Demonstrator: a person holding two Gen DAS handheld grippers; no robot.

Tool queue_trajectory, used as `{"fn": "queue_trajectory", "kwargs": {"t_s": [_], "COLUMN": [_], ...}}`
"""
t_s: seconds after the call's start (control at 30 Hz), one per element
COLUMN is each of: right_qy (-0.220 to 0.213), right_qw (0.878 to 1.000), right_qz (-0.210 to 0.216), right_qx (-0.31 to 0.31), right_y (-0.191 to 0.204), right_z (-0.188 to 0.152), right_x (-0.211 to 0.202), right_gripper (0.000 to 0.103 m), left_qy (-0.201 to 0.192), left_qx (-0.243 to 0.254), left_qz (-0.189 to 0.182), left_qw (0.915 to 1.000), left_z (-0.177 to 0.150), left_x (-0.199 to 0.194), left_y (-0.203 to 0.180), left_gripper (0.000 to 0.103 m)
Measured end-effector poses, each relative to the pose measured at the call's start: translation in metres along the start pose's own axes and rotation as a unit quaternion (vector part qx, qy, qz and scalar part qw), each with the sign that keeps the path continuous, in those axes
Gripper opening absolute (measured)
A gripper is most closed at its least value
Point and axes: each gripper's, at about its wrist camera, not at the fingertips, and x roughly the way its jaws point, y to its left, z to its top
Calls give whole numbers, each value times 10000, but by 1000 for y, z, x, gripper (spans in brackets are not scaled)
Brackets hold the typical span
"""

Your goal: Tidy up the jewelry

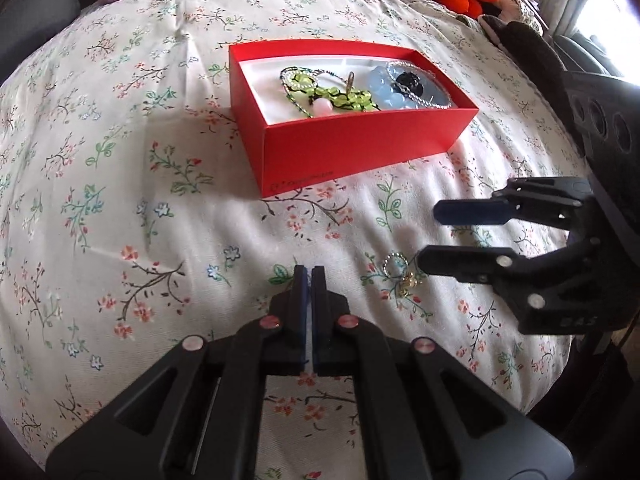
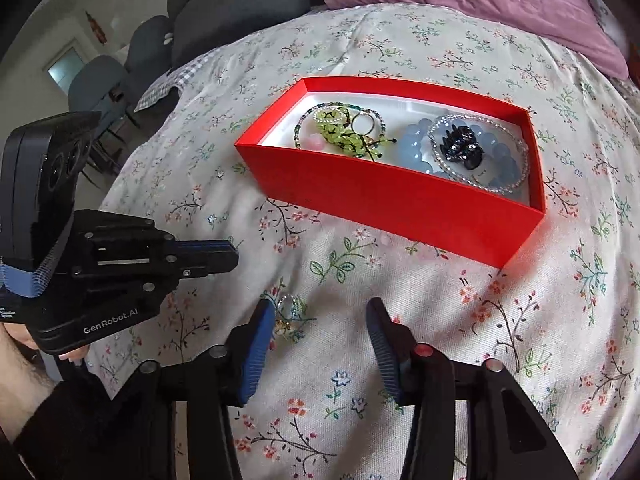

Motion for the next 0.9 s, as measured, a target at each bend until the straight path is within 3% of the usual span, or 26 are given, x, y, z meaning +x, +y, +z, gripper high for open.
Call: {"fn": "queue_trajectory", "kwargs": {"t_s": [0.07, 0.2, 0.23, 0.27, 0.3, 0.37, 0.47, 0.6, 0.83, 0.9], "right_qy": [75, 289, 342, 379, 355, 301, 184, 119, 105, 116], "right_qw": [10000, 9990, 9983, 9976, 9974, 9985, 9992, 9982, 9984, 9984], "right_qz": [21, 116, 96, 49, 36, 166, 331, 524, 384, 372], "right_qx": [-6, -318, -460, -585, -621, -436, -106, 267, 399, 419], "right_y": [2, 20, 25, 29, 31, 27, 14, -1, -13, -14], "right_z": [5, 7, 6, 5, 5, 6, 9, 9, 6, 5], "right_x": [8, 25, 29, 32, 32, 30, 22, 15, 8, 7], "right_gripper": [27, 22, 10, 5, 5, 5, 5, 4, 4, 4], "left_qy": [-17, 54, 65, 73, 76, 51, 32, 58, 108, 134], "left_qx": [-40, 17, 27, 41, 61, 120, 295, 474, 818, 939], "left_qz": [-22, 16, 1, -22, -55, -126, -185, -369, -826, -796], "left_qw": [10000, 10000, 10000, 10000, 9999, 9998, 9994, 9982, 9932, 9923], "left_z": [-1, -5, -5, -5, -6, -8, -10, -13, -15, -16], "left_x": [-2, 0, 0, 1, 1, 0, -1, 0, 5, 9], "left_y": [1, 1, 1, 0, 0, -3, -9, -18, -44, -53], "left_gripper": [9, 11, 13, 17, 20, 36, 44, 46, 46, 46]}}
